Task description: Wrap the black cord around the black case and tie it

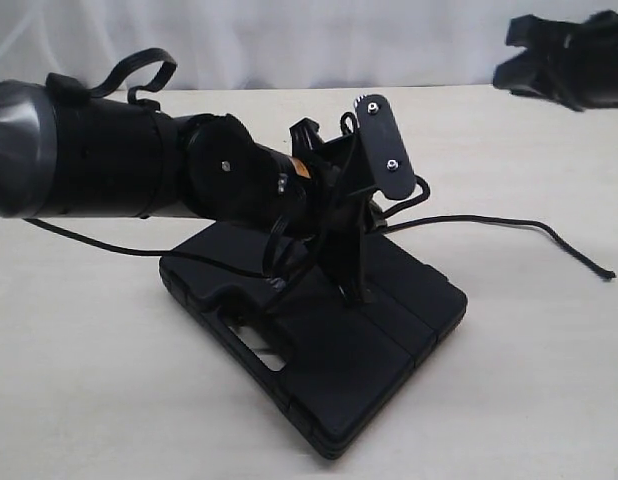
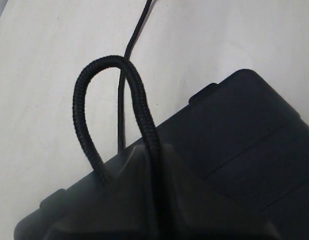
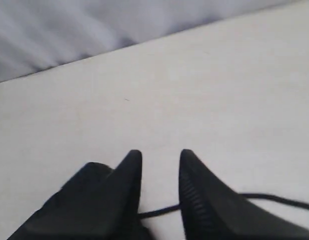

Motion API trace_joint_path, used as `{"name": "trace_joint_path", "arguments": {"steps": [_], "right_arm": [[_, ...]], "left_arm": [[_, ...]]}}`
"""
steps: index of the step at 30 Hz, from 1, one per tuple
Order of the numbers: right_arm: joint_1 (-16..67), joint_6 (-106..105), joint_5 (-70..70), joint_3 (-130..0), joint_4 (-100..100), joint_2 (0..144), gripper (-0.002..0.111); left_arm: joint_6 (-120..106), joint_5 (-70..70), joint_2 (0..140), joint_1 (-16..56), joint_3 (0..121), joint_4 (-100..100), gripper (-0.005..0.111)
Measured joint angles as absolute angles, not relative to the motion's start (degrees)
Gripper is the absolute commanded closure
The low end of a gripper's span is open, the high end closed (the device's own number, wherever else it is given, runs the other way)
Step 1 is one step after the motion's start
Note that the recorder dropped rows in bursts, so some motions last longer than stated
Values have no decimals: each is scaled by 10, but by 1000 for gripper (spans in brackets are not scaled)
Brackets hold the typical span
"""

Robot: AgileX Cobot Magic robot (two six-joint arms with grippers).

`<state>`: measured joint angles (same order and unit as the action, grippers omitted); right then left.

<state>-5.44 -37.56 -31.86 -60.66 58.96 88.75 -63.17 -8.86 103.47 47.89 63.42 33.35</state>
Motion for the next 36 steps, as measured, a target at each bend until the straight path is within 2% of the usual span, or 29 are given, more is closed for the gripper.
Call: {"name": "trace_joint_path", "arguments": {"steps": [1,4,9,15,19,36], "right_arm": [[-68,-337,-317,-600,560,888,56],[-105,-260,-316,-560,526,888,47],[-158,-165,-274,-443,551,888,46],[-170,-229,-145,-330,774,888,46],[-161,-317,-115,-342,874,910,46],[-159,-418,-226,-500,997,1126,46]], "left_arm": [[-632,-87,1035,479,634,333,107],[-632,-80,1035,479,634,333,107],[-632,-60,1035,479,634,333,107],[-632,-50,1035,479,634,331,107],[-632,-47,1035,479,634,331,107],[-632,-42,1035,479,634,331,107]]}}
